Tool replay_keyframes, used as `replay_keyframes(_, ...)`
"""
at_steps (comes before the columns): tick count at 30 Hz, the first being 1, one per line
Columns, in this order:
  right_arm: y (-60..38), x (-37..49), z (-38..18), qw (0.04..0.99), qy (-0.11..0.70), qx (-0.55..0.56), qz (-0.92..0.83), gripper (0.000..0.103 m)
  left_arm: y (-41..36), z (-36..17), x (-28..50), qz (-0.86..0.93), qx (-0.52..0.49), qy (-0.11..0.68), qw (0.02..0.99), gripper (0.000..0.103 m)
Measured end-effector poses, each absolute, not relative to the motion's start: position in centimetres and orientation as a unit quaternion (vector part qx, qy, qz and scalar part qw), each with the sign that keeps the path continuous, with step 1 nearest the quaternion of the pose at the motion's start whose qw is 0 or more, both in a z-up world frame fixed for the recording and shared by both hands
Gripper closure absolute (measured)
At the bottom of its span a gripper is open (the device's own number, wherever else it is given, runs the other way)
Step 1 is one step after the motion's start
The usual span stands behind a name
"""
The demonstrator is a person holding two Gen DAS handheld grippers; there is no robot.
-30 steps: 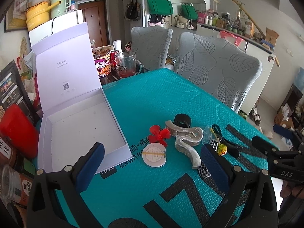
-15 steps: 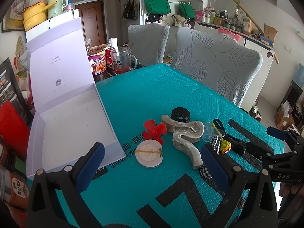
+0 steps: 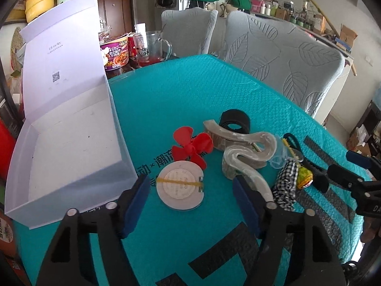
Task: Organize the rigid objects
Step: 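Lower the left tool onto the round white disc while the right tool approaches the lollipop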
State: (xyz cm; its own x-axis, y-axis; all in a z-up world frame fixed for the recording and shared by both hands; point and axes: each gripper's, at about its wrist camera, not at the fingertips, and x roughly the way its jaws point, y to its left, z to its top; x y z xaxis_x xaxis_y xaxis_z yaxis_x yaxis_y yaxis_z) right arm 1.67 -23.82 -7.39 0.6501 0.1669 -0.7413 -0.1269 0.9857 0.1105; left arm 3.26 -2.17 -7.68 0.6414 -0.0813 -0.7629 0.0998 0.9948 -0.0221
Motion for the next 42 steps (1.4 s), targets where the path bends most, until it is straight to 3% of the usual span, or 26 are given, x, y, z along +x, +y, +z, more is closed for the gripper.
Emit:
replay_keyframes(9, -24.3, 2.9, -8.2, 0.901, 0.422, 0.03, 0.095, 0.0, -2.1, -9.5, 5.0, -0.047, 0.009, 0.447, 0.893, 0.035)
replay_keyframes(13, -24.4, 2.9, -8.2, 0.9, 0.421, 0.031, 0.107, 0.0, -2.1, -9.8, 5.5, -0.03, 0.022, 0.444, 0.895, 0.051)
replay_keyframes(21, -23.6, 2.5, -8.2, 0.897, 0.421, 0.024, 0.135, 0.002, -2.2, -10.0, 4.6, -0.048, 0.015, 0.44, 0.897, 0.051)
replay_keyframes(30, -22.2, 1.4, -7.8, 0.892, 0.413, 0.025, 0.18, 0.021, -1.5, -9.7, 1.5, -0.052, -0.007, 0.46, 0.887, 0.051)
replay_keyframes(33, -21.3, 0.7, -7.9, 0.889, 0.41, 0.013, 0.204, 0.035, -1.1, -9.7, 0.5, -0.045, -0.014, 0.461, 0.886, 0.051)
replay_keyframes(42, -19.2, 0.1, -8.3, 0.887, 0.401, -0.014, 0.23, 0.06, 0.6, -9.8, -1.5, -0.011, -0.022, 0.455, 0.89, 0.051)
